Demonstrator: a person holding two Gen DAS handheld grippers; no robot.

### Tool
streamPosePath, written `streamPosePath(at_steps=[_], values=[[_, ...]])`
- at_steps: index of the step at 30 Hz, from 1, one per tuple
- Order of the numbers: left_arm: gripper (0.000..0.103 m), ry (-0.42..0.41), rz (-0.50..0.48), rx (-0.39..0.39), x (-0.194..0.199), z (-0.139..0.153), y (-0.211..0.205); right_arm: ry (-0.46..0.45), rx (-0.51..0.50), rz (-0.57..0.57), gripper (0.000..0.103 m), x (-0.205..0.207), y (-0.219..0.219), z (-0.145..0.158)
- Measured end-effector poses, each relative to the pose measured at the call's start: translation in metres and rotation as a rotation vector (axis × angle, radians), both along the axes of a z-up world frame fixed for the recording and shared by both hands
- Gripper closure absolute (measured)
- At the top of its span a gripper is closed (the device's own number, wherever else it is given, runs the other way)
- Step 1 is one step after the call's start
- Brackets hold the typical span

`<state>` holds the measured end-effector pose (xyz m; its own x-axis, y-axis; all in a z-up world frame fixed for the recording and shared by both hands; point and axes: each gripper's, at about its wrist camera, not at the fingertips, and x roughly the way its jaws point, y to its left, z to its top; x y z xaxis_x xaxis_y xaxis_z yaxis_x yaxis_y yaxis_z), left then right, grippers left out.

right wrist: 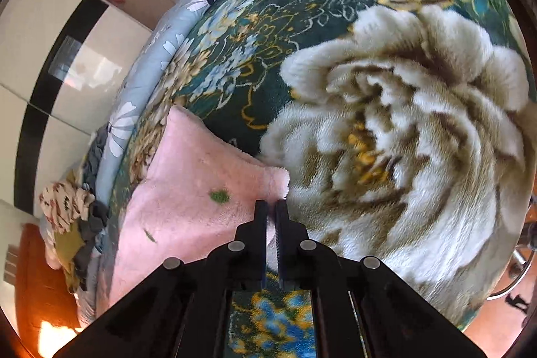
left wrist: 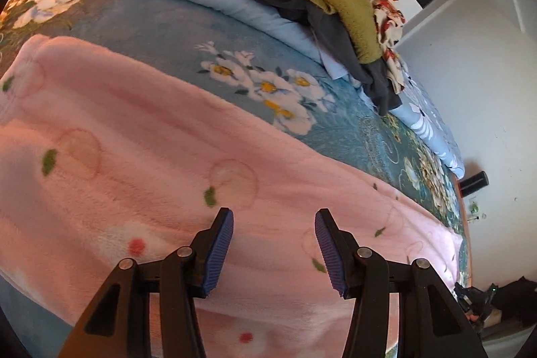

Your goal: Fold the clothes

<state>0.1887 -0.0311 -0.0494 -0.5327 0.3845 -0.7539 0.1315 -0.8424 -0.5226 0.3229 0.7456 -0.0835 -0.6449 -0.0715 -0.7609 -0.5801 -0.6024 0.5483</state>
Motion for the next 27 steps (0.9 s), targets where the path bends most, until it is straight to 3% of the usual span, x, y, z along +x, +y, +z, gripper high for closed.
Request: streamPosePath(at_steps=[7, 12, 14, 17, 18, 20, 24, 27], values=[[0.048, 0.023, -0.1, -0.073, -0.013, 0.01, 0.02, -0.006, 0.091, 0.105, 0.093, -0.012, -0.013, 0.017], [0.046, 0.058, -0.264, -0.268, -0.045, 0.021, 0.048, 0.0, 0.193, 0.169, 0.086, -0.041, -0.02, 0.047], [0.046, 0.077, -0.372, -0.372, -0.059, 0.024, 0.068, -0.01, 0.206, 0.254, 0.073, -0.068, -0.037, 0.05], [0.044, 0.122, -0.52, -0.49, -0.073, 0.026, 0.092, 0.009, 0.228, 0.441, 0.069, -0.108, -0.079, 0.055], [0.042, 0.12, -0.559, -0.5, -0.078, 0.024, 0.096, 0.028, 0.242, 0.527, 0.066, -0.121, -0.1, 0.058], [0.042, 0.115, -0.633, -0.519, -0.088, 0.019, 0.104, 0.042, 0.288, 0.676, 0.051, -0.144, -0.14, 0.059], [0.042, 0.061, -0.657, -0.496, -0.103, 0.005, 0.1, 0.023, 0.37, 0.946, 0.049, -0.183, -0.215, 0.05], [0.042, 0.022, -0.643, -0.488, -0.106, -0.005, 0.091, -0.016, 0.42, 1.068, 0.049, -0.198, -0.25, 0.032]])
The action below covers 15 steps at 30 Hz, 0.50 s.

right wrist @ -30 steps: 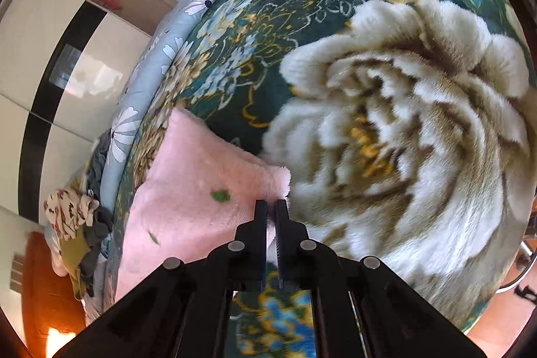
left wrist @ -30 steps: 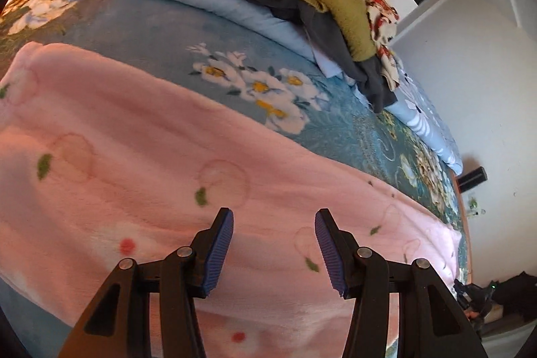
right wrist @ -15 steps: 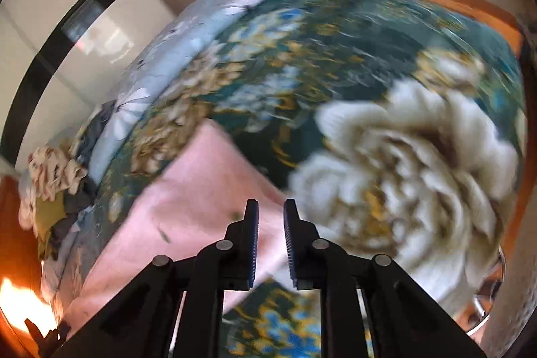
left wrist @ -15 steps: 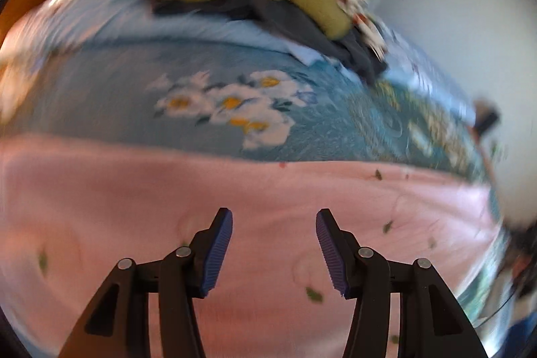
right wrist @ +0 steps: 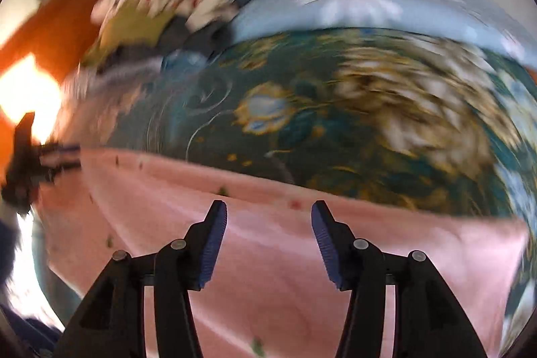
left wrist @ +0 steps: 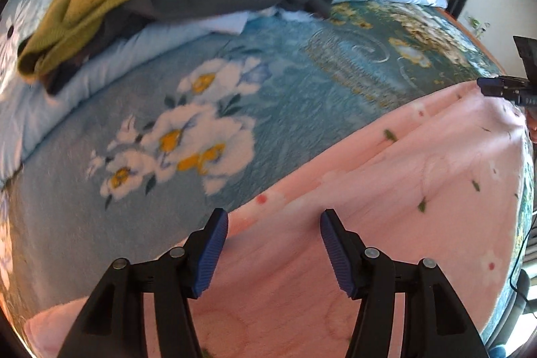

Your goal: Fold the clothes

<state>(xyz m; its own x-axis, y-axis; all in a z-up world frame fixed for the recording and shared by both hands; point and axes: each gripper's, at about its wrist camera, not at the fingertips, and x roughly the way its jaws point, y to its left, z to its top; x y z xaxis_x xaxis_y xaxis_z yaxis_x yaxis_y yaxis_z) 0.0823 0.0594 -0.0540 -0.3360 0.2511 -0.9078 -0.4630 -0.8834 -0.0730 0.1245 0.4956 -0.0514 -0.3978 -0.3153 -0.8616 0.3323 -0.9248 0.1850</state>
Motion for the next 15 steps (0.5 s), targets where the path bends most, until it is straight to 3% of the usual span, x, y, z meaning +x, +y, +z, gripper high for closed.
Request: streamPosePath(at_steps=[5, 9, 11, 14, 15], values=[[0.042, -0.018, 0.033, -0.02, -0.001, -0.007, -0.022, -0.055, 0.049, 0.148, 0.049, -0.002, -0.03, -0.022], [0.042, -0.067, 0.061, 0.019, -0.008, -0.015, -0.038, -0.056, 0.093, 0.155, 0.05, 0.003, -0.029, -0.026], [0.042, -0.086, 0.075, 0.053, -0.008, -0.016, -0.043, -0.038, 0.109, 0.142, 0.072, 0.007, -0.027, -0.024], [0.044, -0.053, 0.063, 0.035, 0.001, -0.014, -0.04, -0.011, 0.138, 0.162, 0.093, 0.015, -0.031, -0.022], [0.056, -0.041, 0.058, 0.029, 0.004, -0.013, -0.039, 0.0, 0.146, 0.169, 0.094, 0.018, -0.032, -0.021]])
